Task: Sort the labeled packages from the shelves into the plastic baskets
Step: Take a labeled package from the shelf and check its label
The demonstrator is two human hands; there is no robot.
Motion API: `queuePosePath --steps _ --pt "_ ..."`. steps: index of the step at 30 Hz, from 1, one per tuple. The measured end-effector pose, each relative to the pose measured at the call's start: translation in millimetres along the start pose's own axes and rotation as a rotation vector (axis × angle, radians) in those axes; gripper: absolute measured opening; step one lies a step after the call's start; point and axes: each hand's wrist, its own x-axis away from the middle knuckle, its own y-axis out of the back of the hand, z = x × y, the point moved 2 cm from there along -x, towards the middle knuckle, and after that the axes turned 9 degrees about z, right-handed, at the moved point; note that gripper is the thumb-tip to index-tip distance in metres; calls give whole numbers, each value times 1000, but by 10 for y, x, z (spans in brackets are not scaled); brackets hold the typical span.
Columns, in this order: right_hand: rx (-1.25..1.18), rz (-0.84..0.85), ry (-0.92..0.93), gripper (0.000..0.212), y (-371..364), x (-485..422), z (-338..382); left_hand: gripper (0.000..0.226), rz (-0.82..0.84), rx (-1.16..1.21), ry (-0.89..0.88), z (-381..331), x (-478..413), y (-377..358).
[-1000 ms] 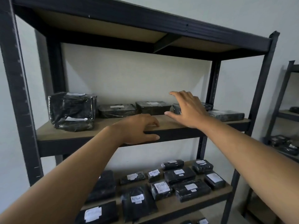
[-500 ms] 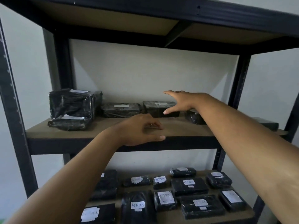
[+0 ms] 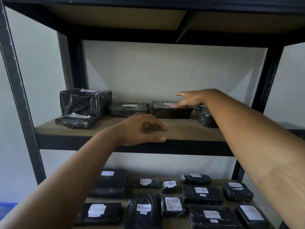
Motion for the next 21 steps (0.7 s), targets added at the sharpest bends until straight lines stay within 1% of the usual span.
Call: queuePosePath --steps 2,3,4,7,8,13,21 --pt "1 -19 14 151 5 -46 -44 36 -5 9 21 2 -9 -1" --pt "15 -30 15 156 7 -49 -57 36 -4 17 31 -1 -11 0" --pt "32 -41 13 155 12 -24 -58 36 -2 21 39 -3 -12 -2" --pt "94 -95 22 135 20 138 -2 37 -10 12 44 -13 -17 -11" --pt "111 -114 31 132 21 187 23 37 -12 12 45 -18 -18 -12" --pt "201 -199 43 146 -47 408 134 41 6 -9 67 -19 -15 2" --pt "229 -306 57 140 -204 564 126 42 14 -7 63 -4 -36 -3"
